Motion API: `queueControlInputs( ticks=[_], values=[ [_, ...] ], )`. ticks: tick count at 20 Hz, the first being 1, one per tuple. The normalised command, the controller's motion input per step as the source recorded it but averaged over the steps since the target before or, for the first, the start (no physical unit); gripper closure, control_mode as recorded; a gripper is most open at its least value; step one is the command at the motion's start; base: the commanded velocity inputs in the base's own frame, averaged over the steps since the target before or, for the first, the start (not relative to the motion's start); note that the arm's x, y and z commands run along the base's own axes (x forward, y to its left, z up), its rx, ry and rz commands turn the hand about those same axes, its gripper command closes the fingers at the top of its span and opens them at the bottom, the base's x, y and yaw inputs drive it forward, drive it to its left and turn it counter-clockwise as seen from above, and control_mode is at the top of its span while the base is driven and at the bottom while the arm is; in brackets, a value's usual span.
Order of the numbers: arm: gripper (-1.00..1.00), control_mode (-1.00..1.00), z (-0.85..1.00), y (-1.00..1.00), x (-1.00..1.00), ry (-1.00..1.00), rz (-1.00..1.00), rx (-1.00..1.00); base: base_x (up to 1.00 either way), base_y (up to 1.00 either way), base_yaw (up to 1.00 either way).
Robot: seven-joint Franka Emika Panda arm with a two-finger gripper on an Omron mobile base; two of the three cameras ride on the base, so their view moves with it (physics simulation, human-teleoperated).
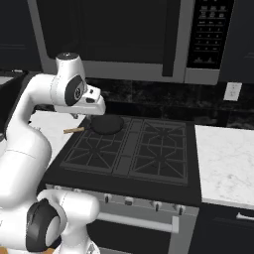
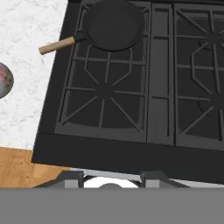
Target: Pick the kettle from the counter and place it on a stove burner. Then turn the burner on.
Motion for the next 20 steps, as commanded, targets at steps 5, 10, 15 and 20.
queueControlInputs(
  ticks=[5, 10, 15, 20],
  values=[
    [-1.0, -1.0, 0.0, 0.1, -0.26, 0.0, 0.01, 0.0, 0.0, 0.0, 0.0],
    [-1.0, -1.0, -0.03, 0.77, -0.54, -0.03, 0.02, -0.02, 0.0, 0.0, 0.0],
    [-1.0, -1.0, 0.0, 1.0, -0.88, -0.11, 0.0, -0.03, 0.0, 0.0, 0.0],
    [-1.0, -1.0, 0.0, 1.0, -0.7, -0.11, 0.0, 0.0, 0.0, 0.0, 0.0]
  ],
)
